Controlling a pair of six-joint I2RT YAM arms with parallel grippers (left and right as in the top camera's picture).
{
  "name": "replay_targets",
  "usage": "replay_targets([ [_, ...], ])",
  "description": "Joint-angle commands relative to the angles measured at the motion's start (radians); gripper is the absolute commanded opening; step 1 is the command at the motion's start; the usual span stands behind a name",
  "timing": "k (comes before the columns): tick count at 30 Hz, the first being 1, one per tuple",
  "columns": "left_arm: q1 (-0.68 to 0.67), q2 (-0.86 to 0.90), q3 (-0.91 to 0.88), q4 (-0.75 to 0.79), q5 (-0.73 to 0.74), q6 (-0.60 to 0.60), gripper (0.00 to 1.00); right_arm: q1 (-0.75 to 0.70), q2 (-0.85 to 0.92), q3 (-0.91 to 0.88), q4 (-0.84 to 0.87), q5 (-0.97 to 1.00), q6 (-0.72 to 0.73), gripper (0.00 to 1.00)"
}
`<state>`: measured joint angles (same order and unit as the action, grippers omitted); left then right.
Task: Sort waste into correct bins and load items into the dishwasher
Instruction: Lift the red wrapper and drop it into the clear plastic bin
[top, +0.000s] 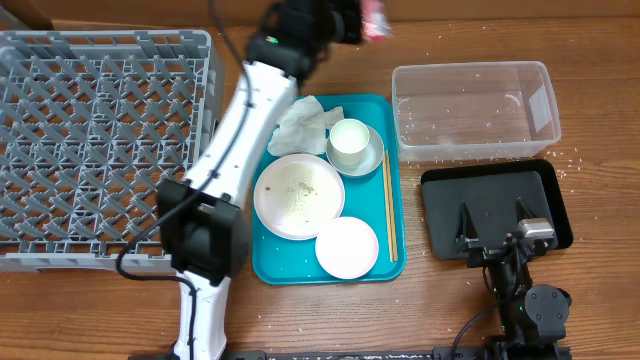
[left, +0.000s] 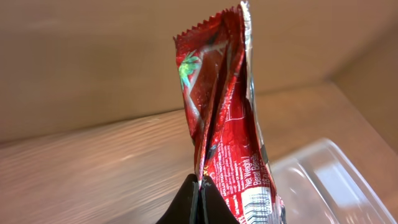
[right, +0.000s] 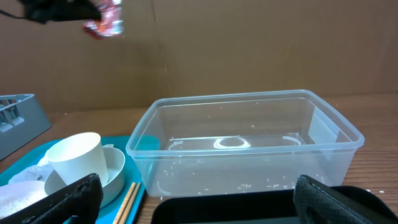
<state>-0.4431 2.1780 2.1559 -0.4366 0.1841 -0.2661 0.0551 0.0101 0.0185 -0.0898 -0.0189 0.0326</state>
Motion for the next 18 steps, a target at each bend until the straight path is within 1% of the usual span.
replay_targets([
  [1, -0.088, 0.03, -0.019, 0.037, 0.053, 0.205, 0.04, 0.007, -0.007, -0.01, 0.005, 0.007, -0.003, 1.0],
  [5, -0.164, 0.079, -0.022, 0.077, 0.049, 0.298, 0.04, 0.007, -0.007, -0.01, 0.005, 0.007, -0.003, 1.0],
  [8, -0.192, 0.128, -0.022, 0.121, 0.045, 0.298, 0.04, 0.007, -0.007, -0.01, 0.005, 0.007, -0.003, 1.0],
  [10, -0.202, 0.163, -0.022, 0.149, 0.045, 0.296, 0.07, 0.007, -0.007, -0.01, 0.005, 0.007, -0.003, 1.0],
  [11, -0.205, 0.175, -0.022, 0.16, 0.045, 0.296, 0.12, 0.007, -0.007, -0.01, 0.005, 0.007, -0.003, 1.0],
  [14, -0.205, 0.19, -0.022, 0.173, 0.045, 0.296, 0.32, 0.007, -0.007, -0.01, 0.005, 0.007, -0.003, 1.0],
  [16, -0.204, 0.189, -0.022, 0.173, 0.045, 0.296, 0.5, 0.007, -0.007, -0.01, 0.005, 0.007, -0.003, 1.0],
  [17, -0.202, 0.187, -0.02, 0.173, 0.045, 0.296, 0.55, 0.007, -0.007, -0.01, 0.005, 0.007, -0.003, 1.0],
  [18, -0.199, 0.183, -0.02, 0.172, 0.045, 0.296, 0.57, 0.007, -0.007, -0.01, 0.005, 0.007, -0.003, 1.0],
])
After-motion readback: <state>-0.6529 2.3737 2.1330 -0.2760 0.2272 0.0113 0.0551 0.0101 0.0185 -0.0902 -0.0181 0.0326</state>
